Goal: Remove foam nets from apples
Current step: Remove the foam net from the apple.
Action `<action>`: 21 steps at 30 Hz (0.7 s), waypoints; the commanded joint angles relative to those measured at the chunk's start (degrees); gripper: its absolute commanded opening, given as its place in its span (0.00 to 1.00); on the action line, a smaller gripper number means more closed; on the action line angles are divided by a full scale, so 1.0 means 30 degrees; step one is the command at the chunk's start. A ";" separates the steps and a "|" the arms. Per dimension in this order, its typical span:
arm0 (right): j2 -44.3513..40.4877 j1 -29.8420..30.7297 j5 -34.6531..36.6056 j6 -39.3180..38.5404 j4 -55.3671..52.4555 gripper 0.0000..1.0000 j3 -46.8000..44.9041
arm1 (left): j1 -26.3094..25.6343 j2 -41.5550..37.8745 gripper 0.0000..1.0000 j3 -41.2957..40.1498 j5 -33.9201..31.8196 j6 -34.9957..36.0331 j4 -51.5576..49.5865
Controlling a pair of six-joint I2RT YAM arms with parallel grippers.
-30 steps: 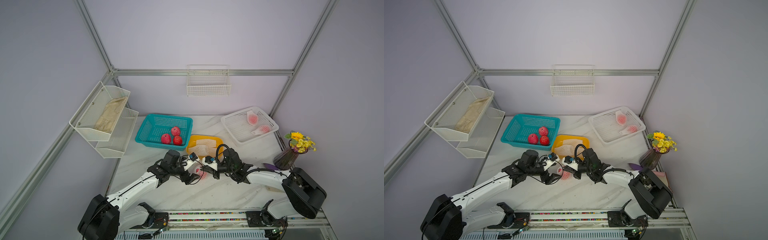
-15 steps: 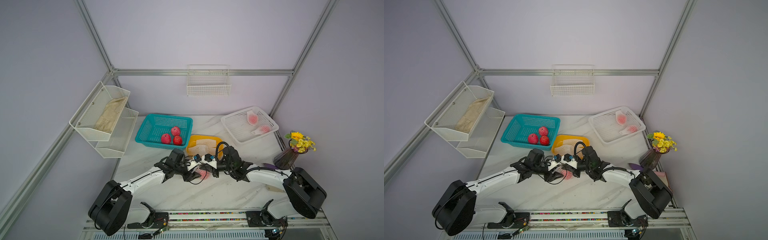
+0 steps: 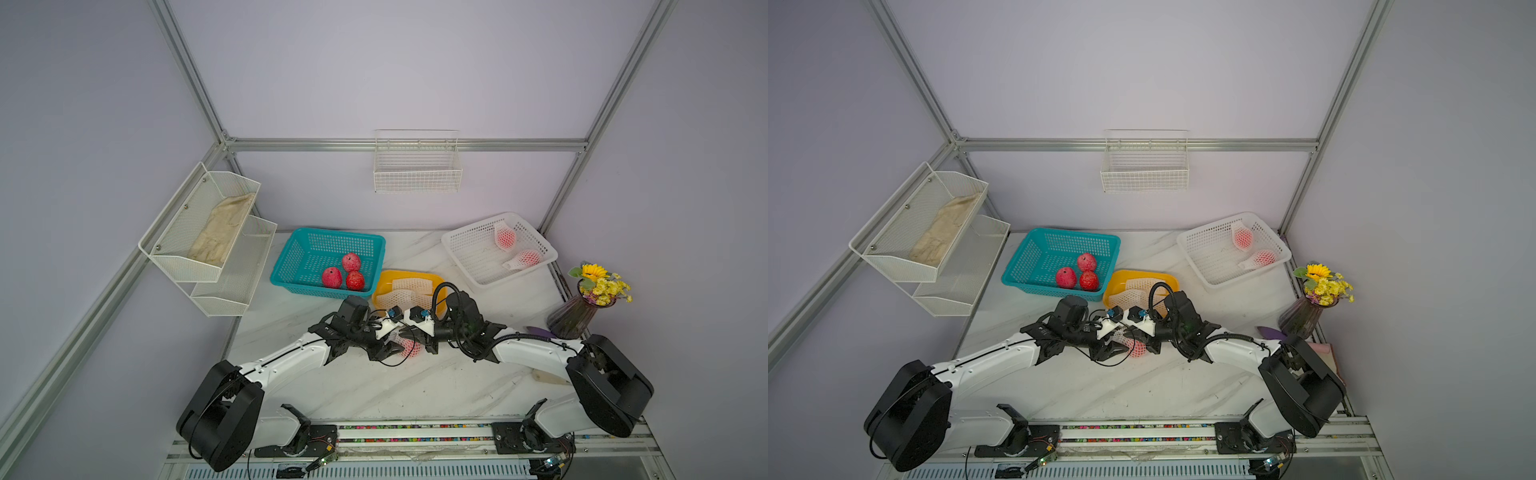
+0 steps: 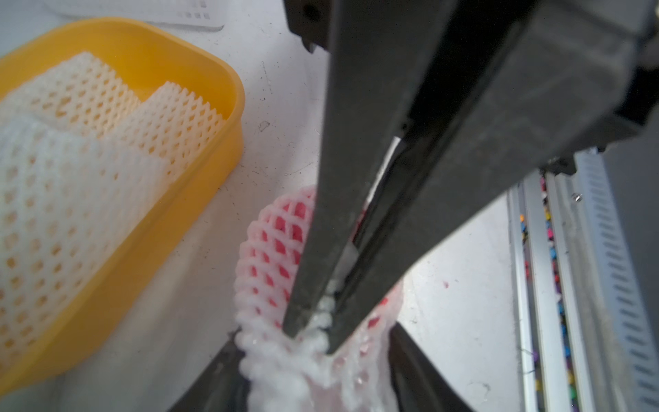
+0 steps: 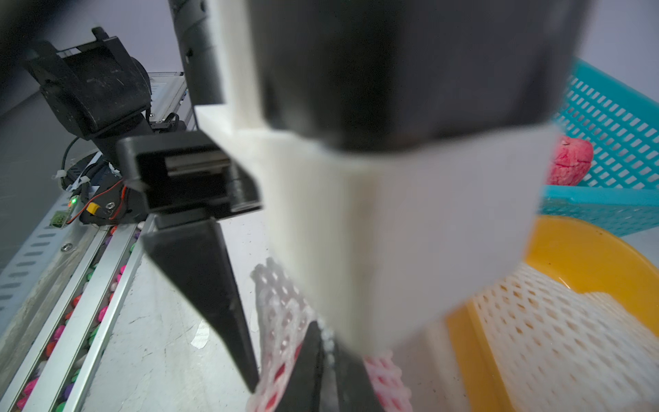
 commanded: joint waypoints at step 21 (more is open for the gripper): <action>-0.0387 -0.0068 -0.0496 -0.0290 0.0182 0.12 -0.0013 | -0.0092 0.0297 0.33 0.1898 0.0654 0.0628 -0.0506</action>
